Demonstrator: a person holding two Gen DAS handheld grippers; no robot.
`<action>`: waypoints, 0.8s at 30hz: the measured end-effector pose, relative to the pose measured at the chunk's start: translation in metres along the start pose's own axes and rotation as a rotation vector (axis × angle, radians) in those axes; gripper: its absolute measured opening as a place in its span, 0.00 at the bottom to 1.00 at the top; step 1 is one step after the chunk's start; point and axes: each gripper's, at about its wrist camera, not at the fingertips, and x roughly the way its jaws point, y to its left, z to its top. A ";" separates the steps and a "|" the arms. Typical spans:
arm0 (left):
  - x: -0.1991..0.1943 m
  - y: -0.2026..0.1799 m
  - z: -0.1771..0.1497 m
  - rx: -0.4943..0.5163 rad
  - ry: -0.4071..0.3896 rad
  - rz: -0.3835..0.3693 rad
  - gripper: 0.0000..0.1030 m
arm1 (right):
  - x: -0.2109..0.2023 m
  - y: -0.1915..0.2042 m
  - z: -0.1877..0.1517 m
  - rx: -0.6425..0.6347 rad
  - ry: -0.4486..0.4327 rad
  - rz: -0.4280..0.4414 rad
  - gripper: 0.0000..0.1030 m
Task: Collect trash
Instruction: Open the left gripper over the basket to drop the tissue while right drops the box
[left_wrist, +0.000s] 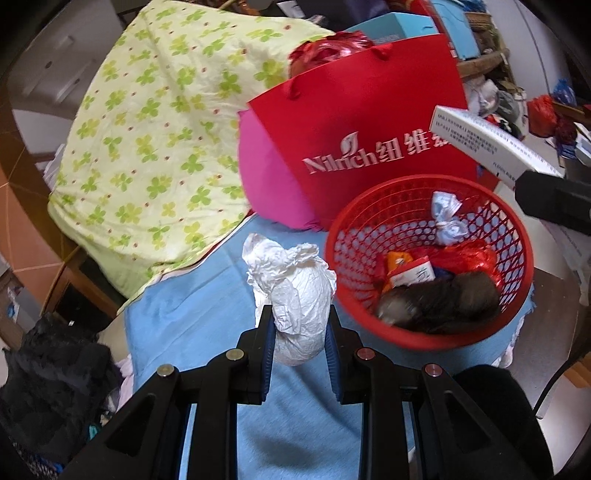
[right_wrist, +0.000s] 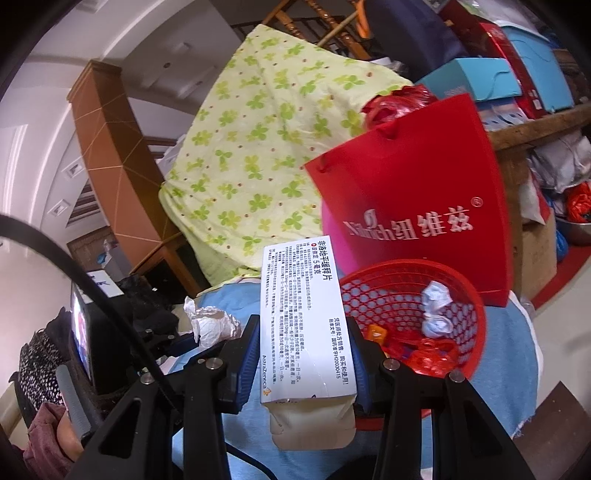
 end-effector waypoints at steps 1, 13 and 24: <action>0.002 -0.003 0.004 0.008 -0.007 -0.012 0.27 | 0.000 -0.003 0.001 0.005 -0.001 -0.007 0.45; 0.020 -0.017 0.031 0.016 -0.020 -0.115 0.27 | 0.002 -0.043 0.008 0.079 -0.008 -0.094 0.45; 0.051 -0.025 0.047 0.011 -0.022 -0.214 0.27 | 0.029 -0.059 0.013 0.096 0.020 -0.117 0.45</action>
